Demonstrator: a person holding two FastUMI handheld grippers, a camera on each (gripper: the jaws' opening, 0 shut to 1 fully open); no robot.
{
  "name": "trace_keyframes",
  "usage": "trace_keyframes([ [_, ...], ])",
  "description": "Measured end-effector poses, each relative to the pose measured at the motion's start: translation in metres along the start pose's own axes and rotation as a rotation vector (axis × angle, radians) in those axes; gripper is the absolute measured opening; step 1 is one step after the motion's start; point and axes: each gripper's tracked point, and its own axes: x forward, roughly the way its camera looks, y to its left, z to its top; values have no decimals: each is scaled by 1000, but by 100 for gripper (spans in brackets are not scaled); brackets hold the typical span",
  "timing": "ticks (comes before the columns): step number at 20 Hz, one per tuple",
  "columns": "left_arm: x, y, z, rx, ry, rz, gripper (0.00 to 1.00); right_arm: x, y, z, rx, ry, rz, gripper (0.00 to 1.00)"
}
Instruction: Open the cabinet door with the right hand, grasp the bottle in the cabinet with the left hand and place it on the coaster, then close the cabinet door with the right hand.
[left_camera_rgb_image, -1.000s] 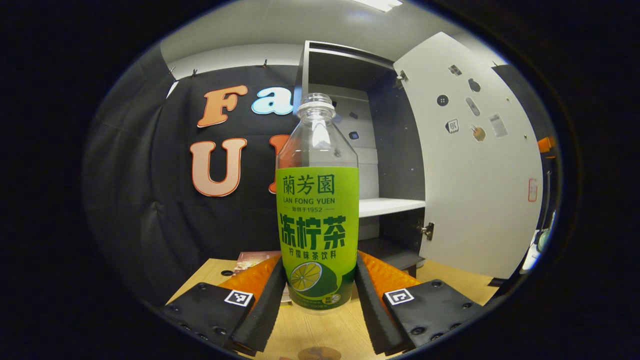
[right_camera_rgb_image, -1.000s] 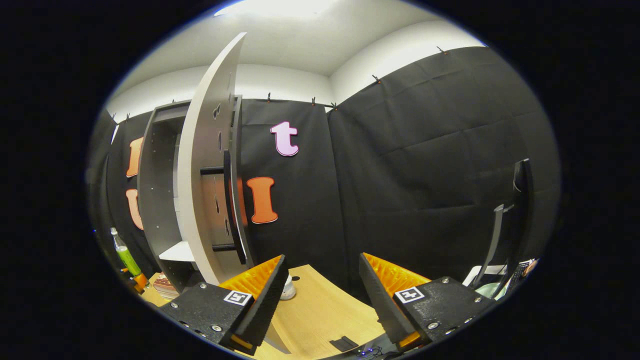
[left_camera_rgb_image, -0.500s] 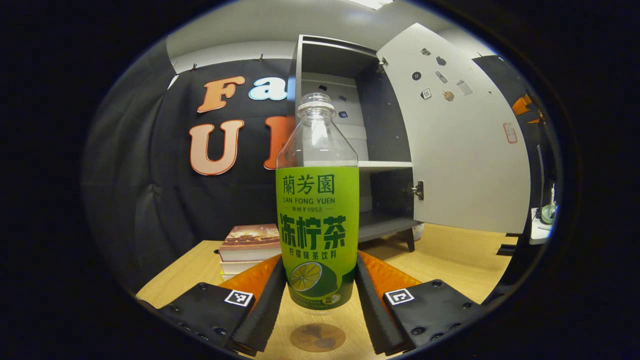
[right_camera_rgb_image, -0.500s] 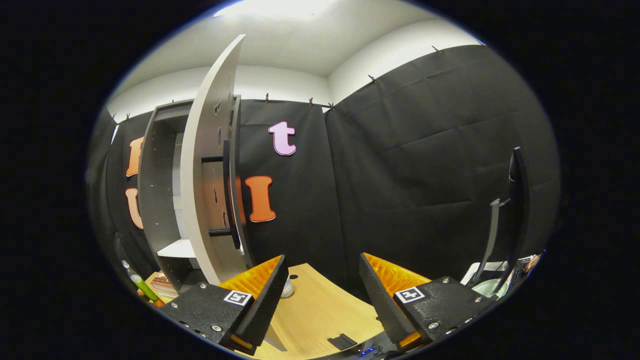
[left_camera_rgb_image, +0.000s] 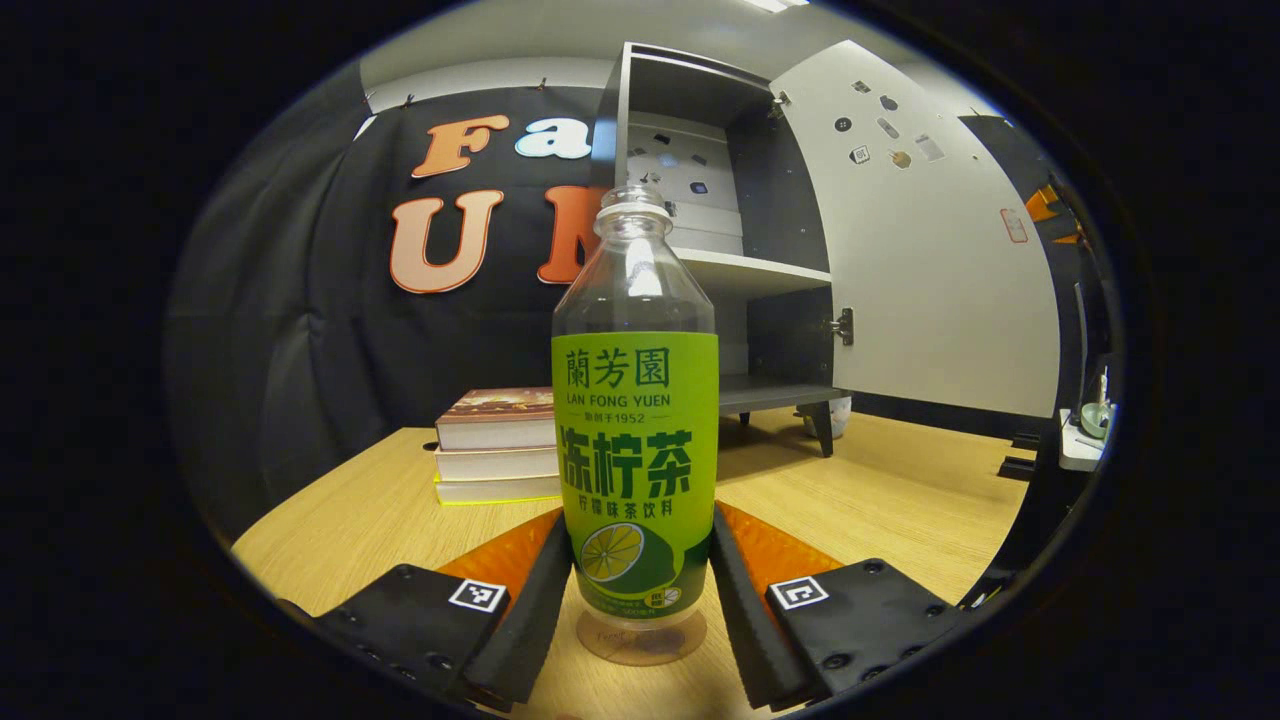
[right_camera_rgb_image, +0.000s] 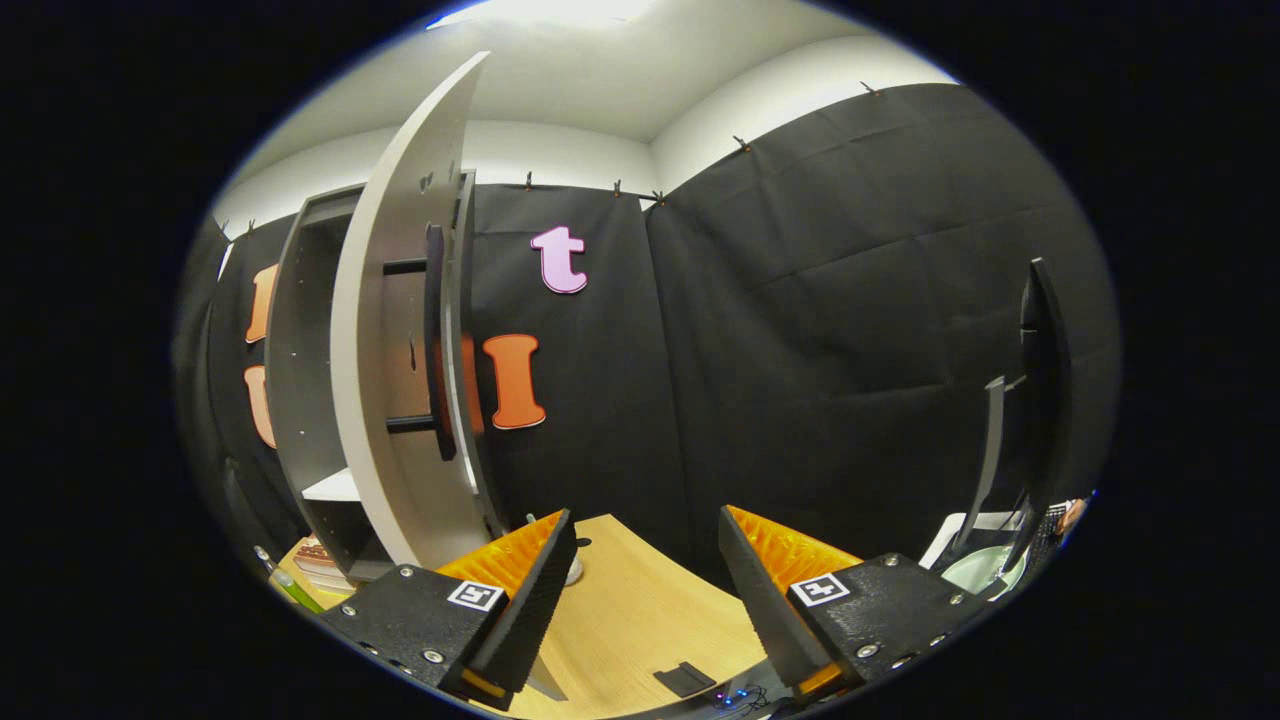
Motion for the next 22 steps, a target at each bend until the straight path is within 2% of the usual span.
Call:
trace_keyframes([
  [4, 5, 0, -16, 7, 32, 6, 81, 0, 10, -16, 22, 38, 30, 89],
  [6, 3, -2, -10, 9, 7, 2, 81, -4, 14, -24, 38, 57, 52, 89],
  [10, 7, -5, -20, 22, 58, -1, 81, -6, 19, -24, 59, 71, 78, 89],
  [14, 12, -8, -39, -2, 160, -7, 81, -9, 19, -23, 67, 66, 90, 89],
  [22, 18, -5, -56, 9, 261, 9, 81, -6, 7, -30, 103, 83, 84, 89],
])
